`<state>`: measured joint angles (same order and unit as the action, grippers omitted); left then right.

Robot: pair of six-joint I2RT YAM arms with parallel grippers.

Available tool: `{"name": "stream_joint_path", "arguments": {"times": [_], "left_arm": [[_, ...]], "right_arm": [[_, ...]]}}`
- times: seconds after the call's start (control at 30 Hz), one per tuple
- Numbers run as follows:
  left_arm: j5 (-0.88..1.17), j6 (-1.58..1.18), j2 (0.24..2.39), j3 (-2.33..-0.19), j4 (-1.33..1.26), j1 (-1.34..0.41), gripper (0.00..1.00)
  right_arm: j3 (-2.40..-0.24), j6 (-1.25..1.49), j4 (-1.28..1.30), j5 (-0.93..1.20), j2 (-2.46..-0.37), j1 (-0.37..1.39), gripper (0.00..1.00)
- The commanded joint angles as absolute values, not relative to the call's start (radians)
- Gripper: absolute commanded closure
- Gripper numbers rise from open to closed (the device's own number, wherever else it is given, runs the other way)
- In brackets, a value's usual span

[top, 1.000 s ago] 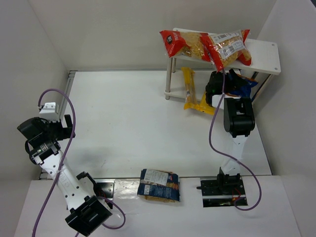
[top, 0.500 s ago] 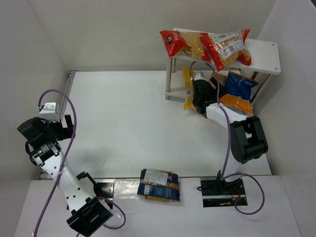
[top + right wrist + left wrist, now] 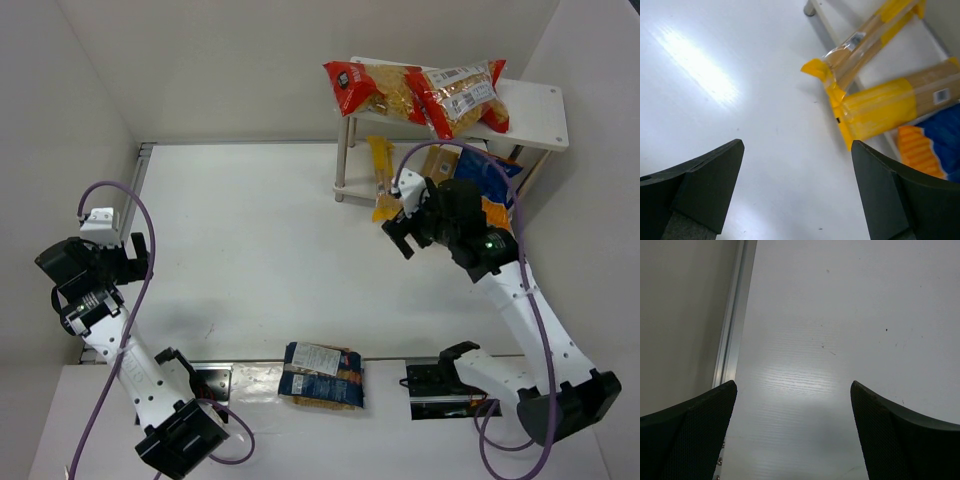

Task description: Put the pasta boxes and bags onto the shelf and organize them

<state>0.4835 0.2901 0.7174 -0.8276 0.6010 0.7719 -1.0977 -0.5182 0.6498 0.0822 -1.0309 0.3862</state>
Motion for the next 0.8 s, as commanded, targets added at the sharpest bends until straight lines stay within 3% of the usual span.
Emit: {"name": "stream_joint_path", "arguments": {"times": [0.0, 0.2, 0.3, 0.77], "left_arm": [[0.517, 0.311, 0.707, -0.857, 0.591, 0.779, 0.00], [0.517, 0.311, 0.698, -0.857, 0.591, 0.779, 0.00], [0.517, 0.311, 0.698, -0.857, 0.591, 0.779, 0.00], [0.526, 0.311, 0.698, -0.848, 0.591, 0.779, 0.00]], "right_arm": [[-1.108, -0.450, 0.793, 0.425, -1.003, 0.258, 0.03], [-1.048, -0.397, 0.804, 0.607, -0.915, 0.039, 0.00], [-1.037, -0.360, 0.782, 0.586, -0.882, -0.020, 0.00], [-1.028, -0.333, 0.770, 0.568, -0.874, -0.075, 0.00]]}}
